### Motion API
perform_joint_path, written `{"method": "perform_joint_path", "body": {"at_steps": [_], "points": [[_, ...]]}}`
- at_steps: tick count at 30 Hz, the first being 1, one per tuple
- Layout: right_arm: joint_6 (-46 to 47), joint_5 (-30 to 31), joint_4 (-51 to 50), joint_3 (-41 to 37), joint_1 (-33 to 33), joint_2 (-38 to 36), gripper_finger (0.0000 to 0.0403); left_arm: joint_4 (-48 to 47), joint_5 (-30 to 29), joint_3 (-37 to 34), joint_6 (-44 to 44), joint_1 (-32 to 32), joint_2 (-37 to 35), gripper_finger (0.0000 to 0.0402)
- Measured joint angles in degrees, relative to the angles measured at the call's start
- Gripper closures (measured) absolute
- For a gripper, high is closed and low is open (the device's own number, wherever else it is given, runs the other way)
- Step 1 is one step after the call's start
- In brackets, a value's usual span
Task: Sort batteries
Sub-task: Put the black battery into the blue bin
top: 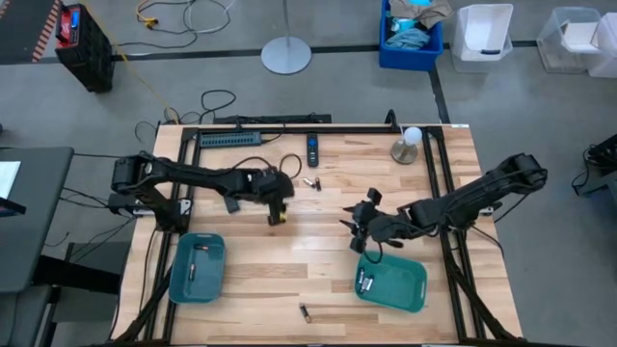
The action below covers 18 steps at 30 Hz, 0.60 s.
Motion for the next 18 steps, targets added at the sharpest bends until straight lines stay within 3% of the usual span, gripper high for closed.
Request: {"method": "perform_joint_path", "body": {"at_steps": [5, 10, 14, 18], "points": [[-0.7, -0.8, 0.1, 0.1, -2.1, 0.9, 0.0221, 4.3, 8.3, 0.0, 8.3, -5.1, 0.0, 0.0206], [-2.0, -0.9, 0.7, 0.2, -3.7, 0.6, 0.0221, 5.8, 22.1, 0.0, 17.3, -11.7, 0.0, 0.0206], [-2.7, -0.9, 1.2, 0.2, -4.9, 0.5, 0.0221, 8.5, 23.6, 0.0, 21.2, -17.0, 0.0, 0.0206], [-4.3, -0.9, 1.3, 0.2, -5.2, 0.4, 0.0221, 15.4, 22.4, 0.0, 17.5, -21.0, 1.3, 0.0206]]}}
